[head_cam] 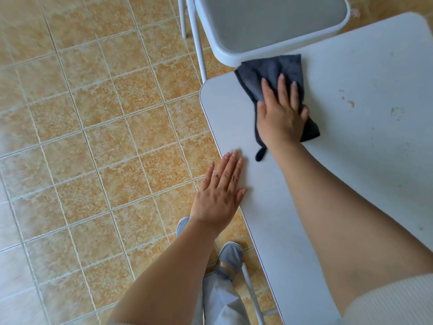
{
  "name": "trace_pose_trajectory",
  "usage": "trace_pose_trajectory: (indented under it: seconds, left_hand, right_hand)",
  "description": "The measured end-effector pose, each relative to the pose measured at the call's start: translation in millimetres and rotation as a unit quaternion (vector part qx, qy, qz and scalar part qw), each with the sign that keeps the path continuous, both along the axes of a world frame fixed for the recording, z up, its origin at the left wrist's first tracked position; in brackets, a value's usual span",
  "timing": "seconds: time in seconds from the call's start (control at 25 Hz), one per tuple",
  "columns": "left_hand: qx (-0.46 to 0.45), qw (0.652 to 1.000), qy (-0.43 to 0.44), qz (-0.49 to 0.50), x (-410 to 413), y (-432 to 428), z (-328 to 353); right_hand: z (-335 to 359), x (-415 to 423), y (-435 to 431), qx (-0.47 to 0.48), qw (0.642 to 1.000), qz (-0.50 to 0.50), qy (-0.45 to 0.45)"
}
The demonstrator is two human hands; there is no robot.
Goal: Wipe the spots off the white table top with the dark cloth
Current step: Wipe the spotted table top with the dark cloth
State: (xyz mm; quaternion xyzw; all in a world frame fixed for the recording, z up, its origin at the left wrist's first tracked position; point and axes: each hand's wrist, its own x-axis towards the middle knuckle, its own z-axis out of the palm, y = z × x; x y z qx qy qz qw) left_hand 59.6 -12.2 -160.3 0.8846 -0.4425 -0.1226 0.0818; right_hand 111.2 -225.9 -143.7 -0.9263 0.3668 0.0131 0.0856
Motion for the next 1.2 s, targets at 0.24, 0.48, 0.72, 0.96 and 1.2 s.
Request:
trace_pose_trajectory:
  seconds: [0.24, 0.48, 0.72, 0.96, 1.2]
  left_hand:
    - [0.002, 1.000, -0.009, -0.003, 0.4, 1.1, 2.7]
    - [0.004, 1.000, -0.009, 0.002, -2.7, 0.4, 1.1]
    - [0.020, 0.999, -0.024, 0.012, -4.5, -0.9, 3.3]
    - [0.019, 0.999, -0.018, 0.024, -6.4, -3.1, 6.8]
    - [0.014, 0.999, -0.017, 0.037, -9.2, -7.0, 7.2]
  right_hand:
    - [-4.7, -44.0, 24.3, -0.074, 0.975, 0.205, -0.045]
    - [-0.7, -126.1, -15.5, -0.089, 0.993, 0.074, -0.023]
    - [-7.9, -73.9, 22.3, -0.042, 0.998, -0.001, -0.045]
    - [-2.4, -187.4, 18.2, -0.114, 0.990, 0.077, -0.032]
    - [-2.5, -116.3, -11.6, -0.025, 0.993, -0.115, -0.019]
